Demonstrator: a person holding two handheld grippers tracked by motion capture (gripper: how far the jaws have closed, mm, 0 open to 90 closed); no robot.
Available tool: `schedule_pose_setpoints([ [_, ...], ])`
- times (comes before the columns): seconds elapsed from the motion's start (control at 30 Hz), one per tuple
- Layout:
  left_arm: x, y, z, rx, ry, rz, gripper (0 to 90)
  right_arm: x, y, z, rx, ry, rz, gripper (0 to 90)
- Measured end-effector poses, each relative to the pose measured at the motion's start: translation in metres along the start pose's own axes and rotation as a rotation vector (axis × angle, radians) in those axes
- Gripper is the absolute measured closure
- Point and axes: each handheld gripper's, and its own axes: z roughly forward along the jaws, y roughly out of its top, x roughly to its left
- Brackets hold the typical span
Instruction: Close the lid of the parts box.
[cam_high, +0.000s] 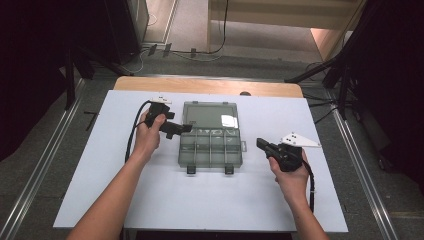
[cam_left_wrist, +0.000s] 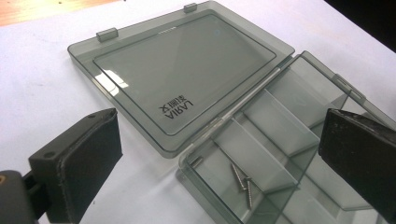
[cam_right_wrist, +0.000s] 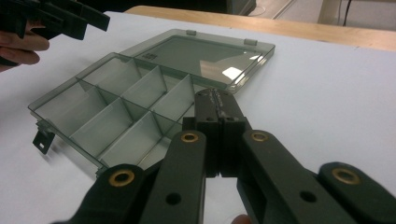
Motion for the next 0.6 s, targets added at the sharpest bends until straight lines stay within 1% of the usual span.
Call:
schedule_pose_setpoints([
  [0.03,0.001,0.001,0.001,0.003,0.001,-0.005,0.0,0.000,0.000,0.003,0.003,0.009,0.001,90.0],
  [0.13,0.005,0.003,0.004,0.009,0.002,-0.007,0.0,0.001,-0.001,0.011,0.024,0.016,0.013,90.0],
  [0.23,0.009,0.003,0.009,0.021,0.004,-0.030,0.0,0.001,-0.004,0.021,0.055,0.025,0.024,90.0],
  [0.3,0.013,0.003,0.014,0.032,0.000,-0.037,0.0,0.001,-0.006,0.028,0.078,0.026,0.031,90.0],
  [0.4,0.019,0.003,0.020,0.043,-0.003,-0.064,0.0,0.001,-0.009,0.035,0.098,0.021,0.038,90.0],
  [0.5,0.024,0.003,0.027,0.055,-0.013,-0.091,0.0,0.001,-0.011,0.040,0.116,0.004,0.039,90.0],
  [0.57,0.028,0.003,0.032,0.068,-0.027,-0.112,0.0,0.002,-0.013,0.043,0.125,0.002,0.039,90.0],
  [0.6,0.028,0.002,0.034,0.069,-0.027,-0.131,0.0,0.002,-0.013,0.044,0.131,0.001,0.036,90.0],
])
